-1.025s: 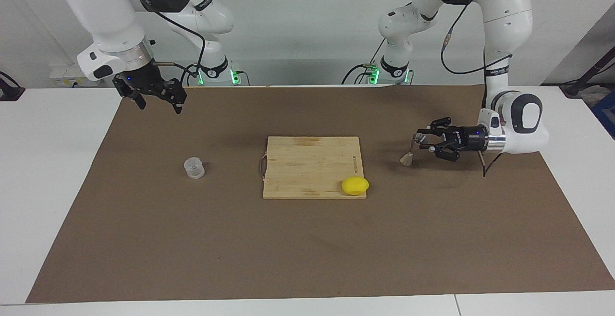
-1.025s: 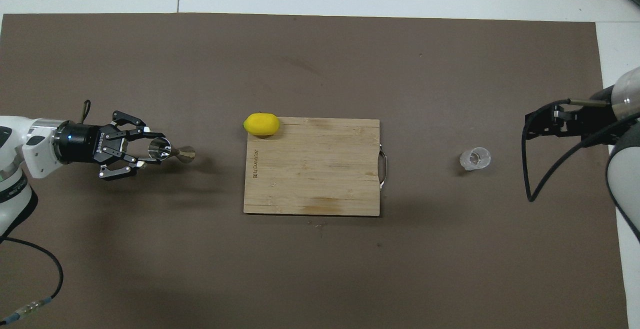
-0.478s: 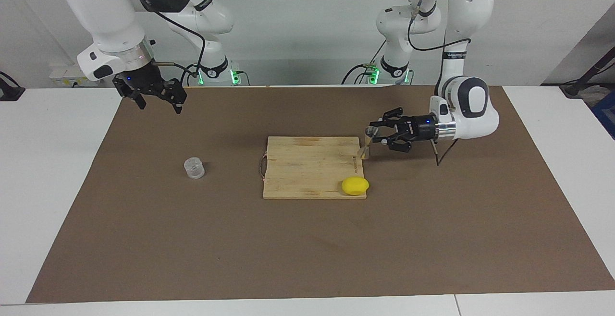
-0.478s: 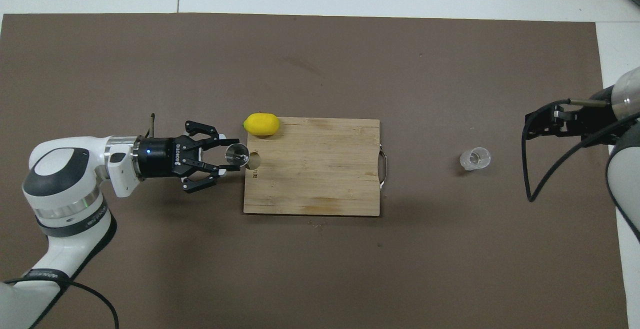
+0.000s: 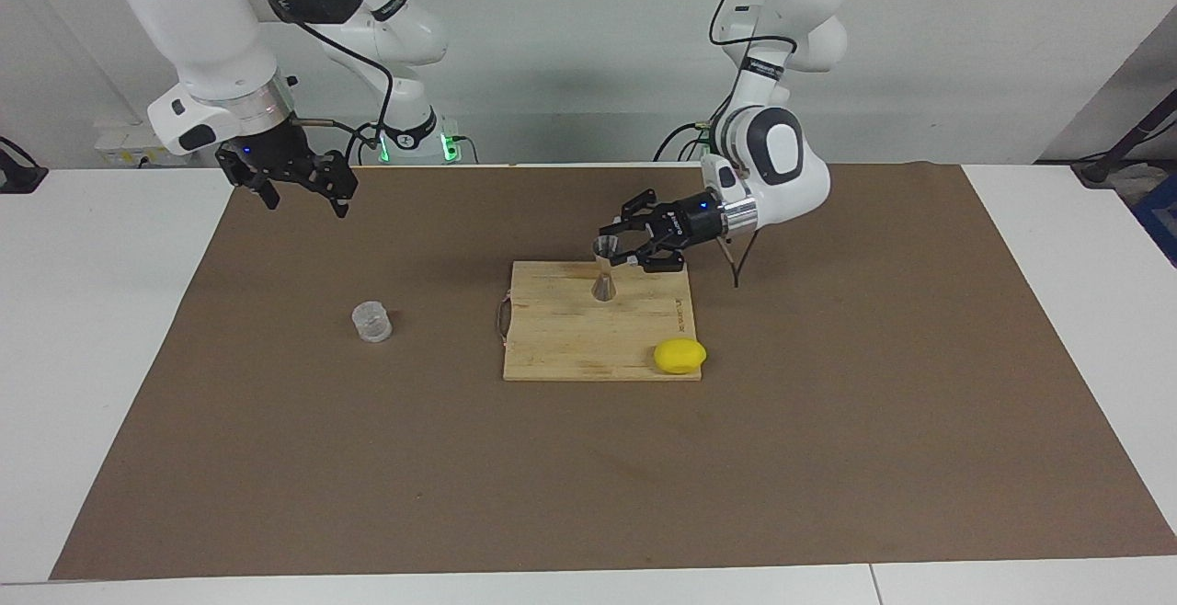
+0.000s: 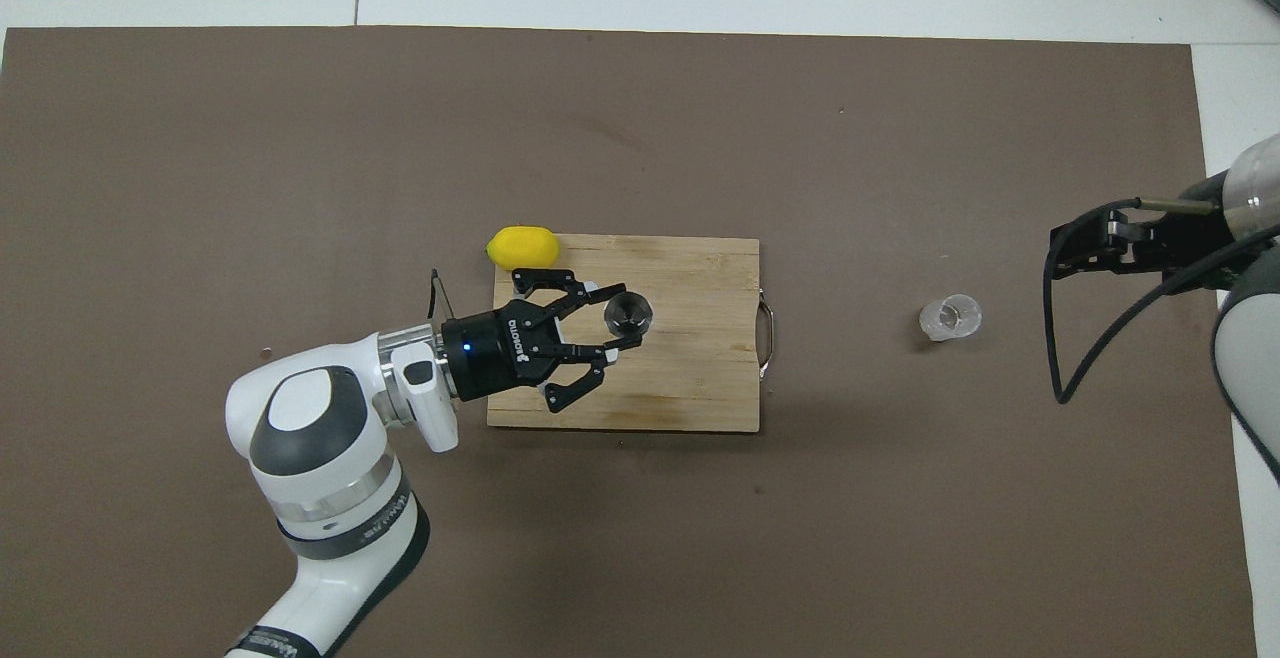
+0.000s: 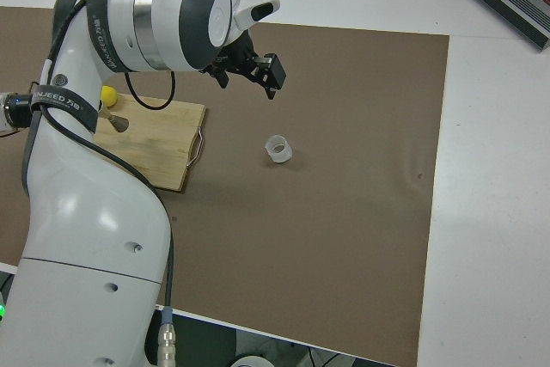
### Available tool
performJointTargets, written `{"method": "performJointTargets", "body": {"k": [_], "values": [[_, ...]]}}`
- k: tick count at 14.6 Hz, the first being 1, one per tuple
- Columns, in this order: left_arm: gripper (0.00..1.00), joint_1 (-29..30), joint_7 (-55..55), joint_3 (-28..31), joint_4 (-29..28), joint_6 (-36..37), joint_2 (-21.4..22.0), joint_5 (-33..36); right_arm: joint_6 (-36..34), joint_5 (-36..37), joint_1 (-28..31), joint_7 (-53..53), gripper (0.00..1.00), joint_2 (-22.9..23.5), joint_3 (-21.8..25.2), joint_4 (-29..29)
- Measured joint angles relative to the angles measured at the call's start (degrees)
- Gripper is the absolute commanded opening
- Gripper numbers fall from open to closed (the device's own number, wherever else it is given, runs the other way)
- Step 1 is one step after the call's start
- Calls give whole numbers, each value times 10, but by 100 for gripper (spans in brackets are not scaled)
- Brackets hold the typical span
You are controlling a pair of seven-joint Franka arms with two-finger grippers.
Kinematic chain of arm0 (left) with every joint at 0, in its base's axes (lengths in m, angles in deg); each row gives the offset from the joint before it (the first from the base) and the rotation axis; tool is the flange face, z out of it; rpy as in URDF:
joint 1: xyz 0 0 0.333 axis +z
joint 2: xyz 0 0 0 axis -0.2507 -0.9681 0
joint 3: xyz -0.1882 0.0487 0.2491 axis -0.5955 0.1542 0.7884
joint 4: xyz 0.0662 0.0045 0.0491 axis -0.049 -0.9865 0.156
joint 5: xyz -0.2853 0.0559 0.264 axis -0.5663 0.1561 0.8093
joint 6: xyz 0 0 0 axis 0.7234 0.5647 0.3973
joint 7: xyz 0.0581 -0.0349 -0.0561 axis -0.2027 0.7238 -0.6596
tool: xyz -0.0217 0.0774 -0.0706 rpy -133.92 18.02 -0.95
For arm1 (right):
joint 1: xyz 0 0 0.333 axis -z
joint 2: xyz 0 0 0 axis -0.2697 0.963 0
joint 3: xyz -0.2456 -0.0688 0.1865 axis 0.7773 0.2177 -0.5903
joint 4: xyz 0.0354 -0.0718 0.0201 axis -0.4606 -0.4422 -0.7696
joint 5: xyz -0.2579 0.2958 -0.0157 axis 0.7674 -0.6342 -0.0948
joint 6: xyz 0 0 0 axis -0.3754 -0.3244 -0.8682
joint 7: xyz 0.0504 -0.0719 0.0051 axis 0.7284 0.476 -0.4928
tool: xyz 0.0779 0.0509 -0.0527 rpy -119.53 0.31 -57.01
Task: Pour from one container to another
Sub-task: 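Carry the steel cup with the left gripper onto the cutting board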
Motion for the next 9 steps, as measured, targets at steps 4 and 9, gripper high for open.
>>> {"method": "performJointTargets", "body": {"k": [4,9], "values": [[0,-61,62,2,6,-46,-23,-93,0,0,0,0,100,0,0,0],[0,-84,102,4,53,-51,-90,-137,0,0,0,0,100,0,0,0]]}}
